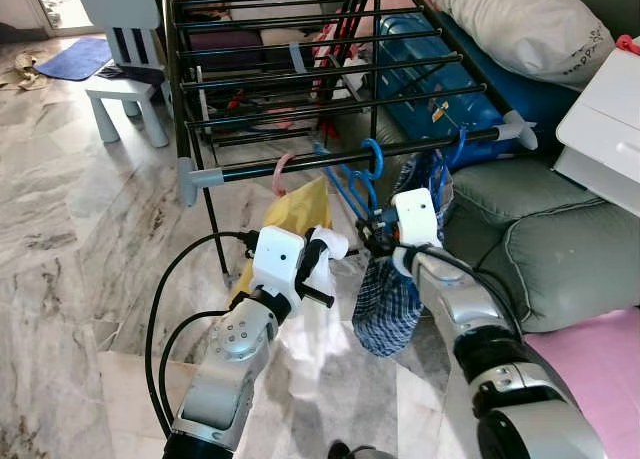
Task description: Hang hanger
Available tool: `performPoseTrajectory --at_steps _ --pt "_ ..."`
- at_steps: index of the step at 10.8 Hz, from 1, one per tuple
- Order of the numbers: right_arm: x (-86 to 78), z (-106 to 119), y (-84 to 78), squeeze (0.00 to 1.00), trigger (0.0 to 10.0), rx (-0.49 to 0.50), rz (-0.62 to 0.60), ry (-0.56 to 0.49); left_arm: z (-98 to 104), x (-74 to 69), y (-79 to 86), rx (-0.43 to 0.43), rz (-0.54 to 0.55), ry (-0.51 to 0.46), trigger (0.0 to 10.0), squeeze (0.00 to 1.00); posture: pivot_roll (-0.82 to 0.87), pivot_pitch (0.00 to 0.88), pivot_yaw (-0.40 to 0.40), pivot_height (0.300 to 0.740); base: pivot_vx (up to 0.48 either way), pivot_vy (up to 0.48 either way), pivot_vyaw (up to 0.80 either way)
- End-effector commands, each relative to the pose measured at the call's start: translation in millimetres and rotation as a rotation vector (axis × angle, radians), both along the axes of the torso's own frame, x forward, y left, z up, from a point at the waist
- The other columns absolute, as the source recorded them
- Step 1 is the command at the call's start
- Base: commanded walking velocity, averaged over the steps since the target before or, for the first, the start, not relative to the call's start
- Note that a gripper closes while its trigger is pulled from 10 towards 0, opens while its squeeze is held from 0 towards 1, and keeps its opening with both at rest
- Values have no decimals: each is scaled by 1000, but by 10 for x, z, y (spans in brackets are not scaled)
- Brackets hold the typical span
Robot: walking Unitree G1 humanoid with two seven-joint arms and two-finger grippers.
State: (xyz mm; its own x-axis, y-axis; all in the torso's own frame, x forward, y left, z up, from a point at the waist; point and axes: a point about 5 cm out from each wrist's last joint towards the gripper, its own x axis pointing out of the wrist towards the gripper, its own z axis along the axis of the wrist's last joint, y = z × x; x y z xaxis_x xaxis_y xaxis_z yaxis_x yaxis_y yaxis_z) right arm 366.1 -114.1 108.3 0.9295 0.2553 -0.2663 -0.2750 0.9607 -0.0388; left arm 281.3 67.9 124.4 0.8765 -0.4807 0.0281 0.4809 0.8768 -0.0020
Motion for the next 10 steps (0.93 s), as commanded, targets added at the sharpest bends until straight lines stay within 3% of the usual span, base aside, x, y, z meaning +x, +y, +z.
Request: performPoseTrajectory --at_steps 1,10 --pt "22 20 12 0 0 20 13 4 54 4 -34 3 -11 -24 10000 0 -21 89 -43 740 0 0 0" --pt "33 -55 -15 0 0 14 21 25 32 -8 -61 3 -13 -14 10000 0 -30 93 -45 740 0 0 0"
